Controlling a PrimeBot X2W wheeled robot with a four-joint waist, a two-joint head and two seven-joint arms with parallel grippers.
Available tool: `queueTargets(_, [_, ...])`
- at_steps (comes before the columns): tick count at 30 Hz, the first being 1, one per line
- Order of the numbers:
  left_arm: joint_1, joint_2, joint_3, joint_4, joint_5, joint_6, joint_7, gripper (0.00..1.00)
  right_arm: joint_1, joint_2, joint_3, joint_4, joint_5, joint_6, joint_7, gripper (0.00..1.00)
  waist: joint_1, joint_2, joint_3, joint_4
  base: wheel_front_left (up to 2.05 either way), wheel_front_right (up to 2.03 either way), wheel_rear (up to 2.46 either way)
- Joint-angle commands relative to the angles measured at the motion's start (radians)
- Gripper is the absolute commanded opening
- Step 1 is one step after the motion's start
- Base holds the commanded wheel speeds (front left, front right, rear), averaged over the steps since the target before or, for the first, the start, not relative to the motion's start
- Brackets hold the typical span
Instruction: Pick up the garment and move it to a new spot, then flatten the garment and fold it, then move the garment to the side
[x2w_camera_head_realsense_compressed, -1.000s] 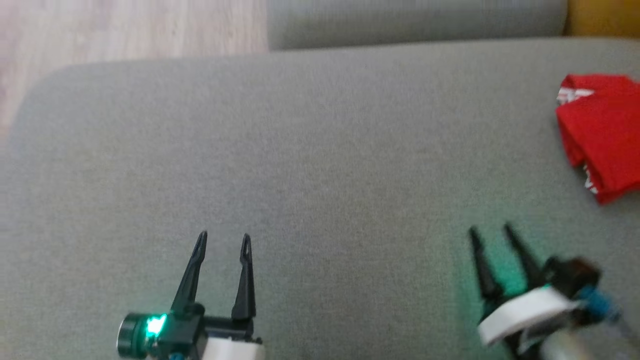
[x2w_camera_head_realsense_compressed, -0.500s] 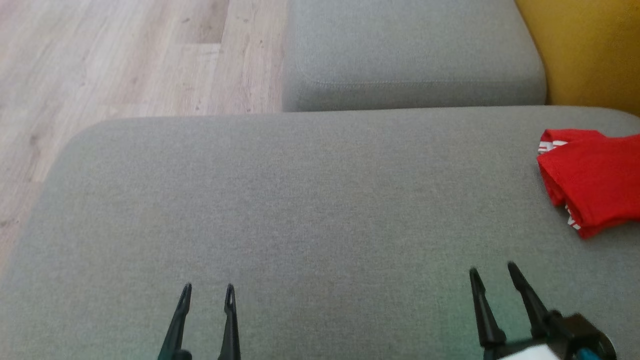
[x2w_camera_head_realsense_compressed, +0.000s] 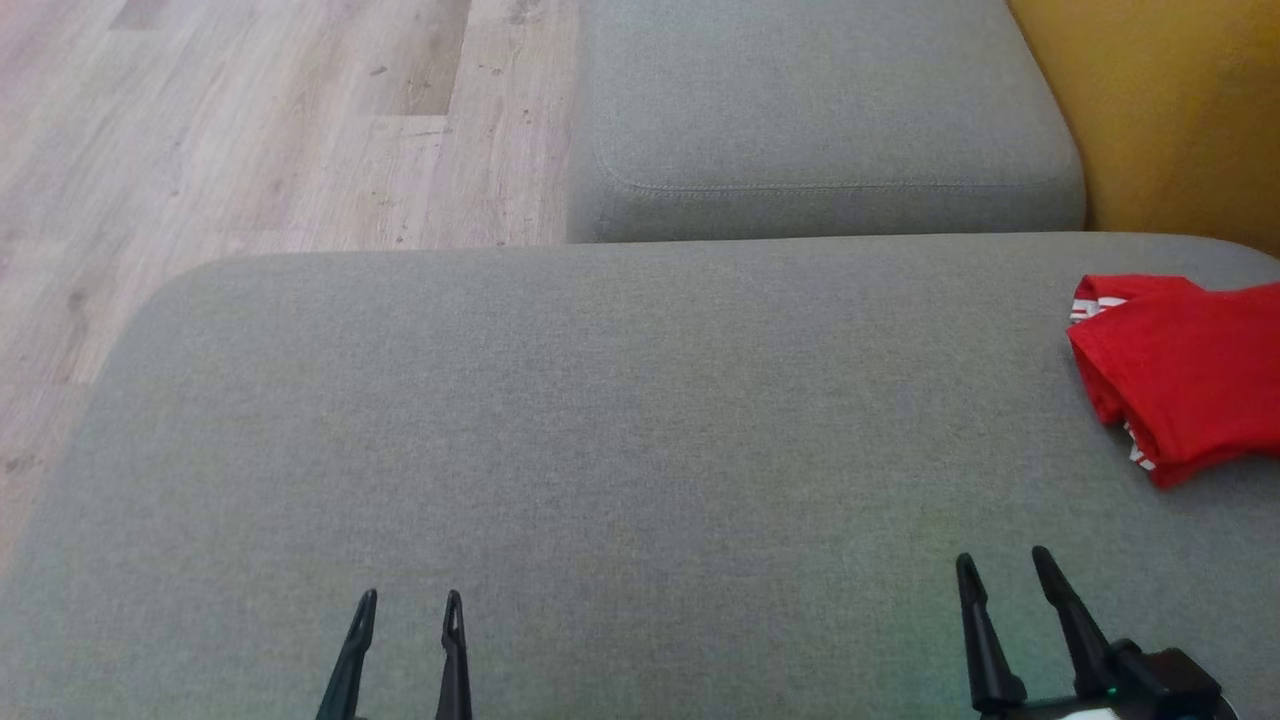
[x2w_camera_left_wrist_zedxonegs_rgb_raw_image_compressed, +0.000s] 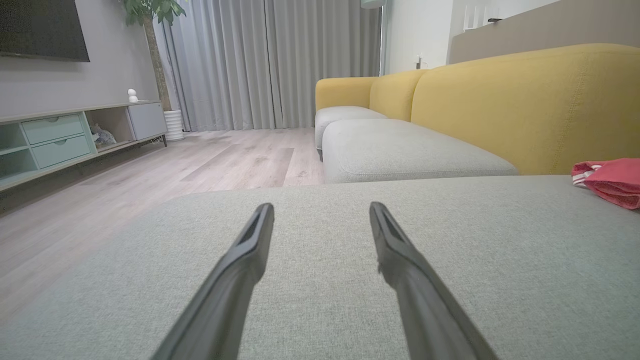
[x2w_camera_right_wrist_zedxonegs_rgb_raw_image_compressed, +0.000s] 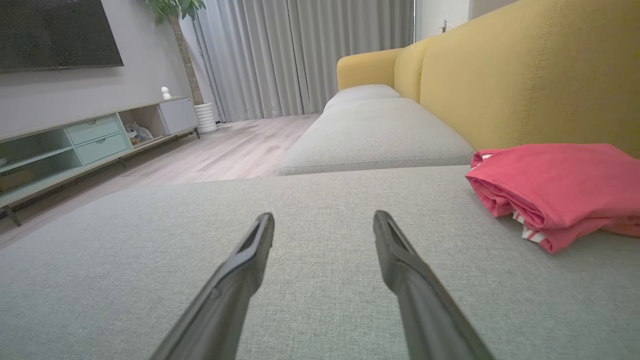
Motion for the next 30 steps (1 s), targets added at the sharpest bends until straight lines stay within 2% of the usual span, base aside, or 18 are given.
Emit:
queueTargets(1, [-0.031,-0.006,0.031,-0.029,0.010,-0.001,-0.005,1.00,-0.019,-0.007,0.020,-0.028,0.004,-0.001,-0.011,1.00,0.0000,0.0000,0.000,-0.001,0.00,0.00,0.00])
queueTargets(2, [-0.029,-0.006,0.032,-0.030,0.010,0.000,-0.005,1.00,-0.020,-0.007,0.022,-0.027,0.004,-0.001,-0.011,1.00,0.0000,0.0000,0.000,-0.004,0.00,0.00,0.00])
queueTargets(3, [0.001,0.000,0.000,0.000,0.000,0.001,0.000,0.00,0.000,0.000,0.001,0.002,0.001,0.000,0.000,0.00,0.0000,0.0000,0.000,-0.004,0.00,0.00,0.00])
queueTargets(7, [0.006,0.000,-0.003,0.027,-0.015,0.001,0.001,0.00,0.002,0.000,0.004,0.035,0.015,0.000,0.003,0.00,0.0001,0.0000,0.001,-0.006,0.00,0.00,0.00])
queueTargets(30, [-0.069,0.016,0.041,0.063,-0.323,-0.049,0.053,0.00,-0.065,-0.017,-0.011,0.047,0.306,0.000,0.055,0.00,0.0000,0.0000,0.021,-0.017,0.00,0.00,0.00])
